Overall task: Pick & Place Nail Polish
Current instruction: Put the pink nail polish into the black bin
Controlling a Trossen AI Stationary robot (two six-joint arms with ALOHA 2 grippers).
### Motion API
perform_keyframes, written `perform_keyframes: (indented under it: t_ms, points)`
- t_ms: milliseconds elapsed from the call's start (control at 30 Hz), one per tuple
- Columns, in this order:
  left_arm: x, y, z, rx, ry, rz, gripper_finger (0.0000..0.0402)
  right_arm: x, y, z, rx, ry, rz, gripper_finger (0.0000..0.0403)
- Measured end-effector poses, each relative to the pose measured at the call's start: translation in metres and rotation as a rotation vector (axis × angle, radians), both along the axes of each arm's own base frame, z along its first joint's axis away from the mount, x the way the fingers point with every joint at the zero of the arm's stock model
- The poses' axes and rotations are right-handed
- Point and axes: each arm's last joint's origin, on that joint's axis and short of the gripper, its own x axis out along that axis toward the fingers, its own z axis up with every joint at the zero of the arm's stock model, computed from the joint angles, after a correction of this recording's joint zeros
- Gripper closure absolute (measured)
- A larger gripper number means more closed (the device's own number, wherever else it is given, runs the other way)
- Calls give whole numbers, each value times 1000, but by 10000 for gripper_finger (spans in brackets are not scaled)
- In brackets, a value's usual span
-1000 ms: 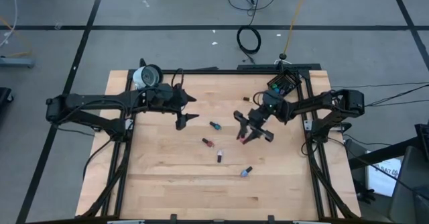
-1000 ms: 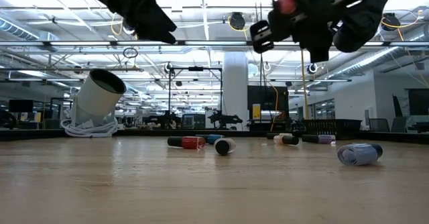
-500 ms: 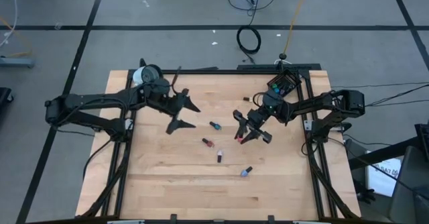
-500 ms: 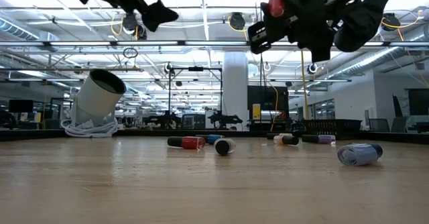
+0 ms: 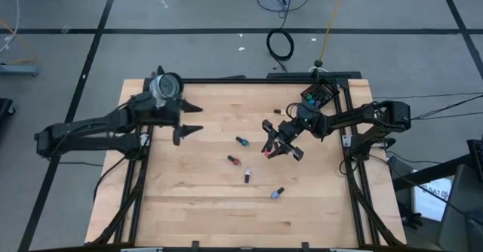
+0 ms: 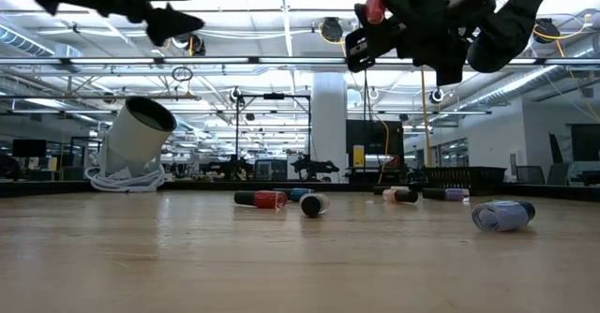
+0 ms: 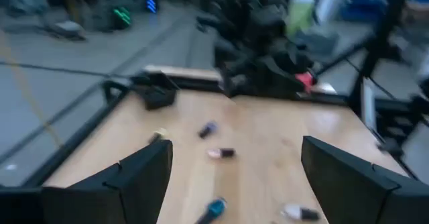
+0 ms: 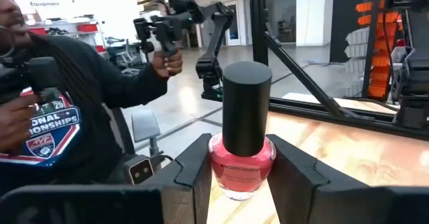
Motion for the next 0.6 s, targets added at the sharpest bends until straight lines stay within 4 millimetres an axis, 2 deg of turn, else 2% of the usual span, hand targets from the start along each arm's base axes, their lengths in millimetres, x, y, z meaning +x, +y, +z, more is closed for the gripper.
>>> perform_keyframes:
  t_ms: [200, 367, 600]
  points:
    - [-28, -5, -22, -61, -118, 117, 89, 0, 0, 0, -17, -16, -1, 296]
    - [-40, -9, -33, -82, -195, 124, 82, 0, 0, -1, -27, -16, -2, 296]
    - [-49, -8, -45, -129, -236, 225, 78, 0, 0, -1, -25, -11, -2, 296]
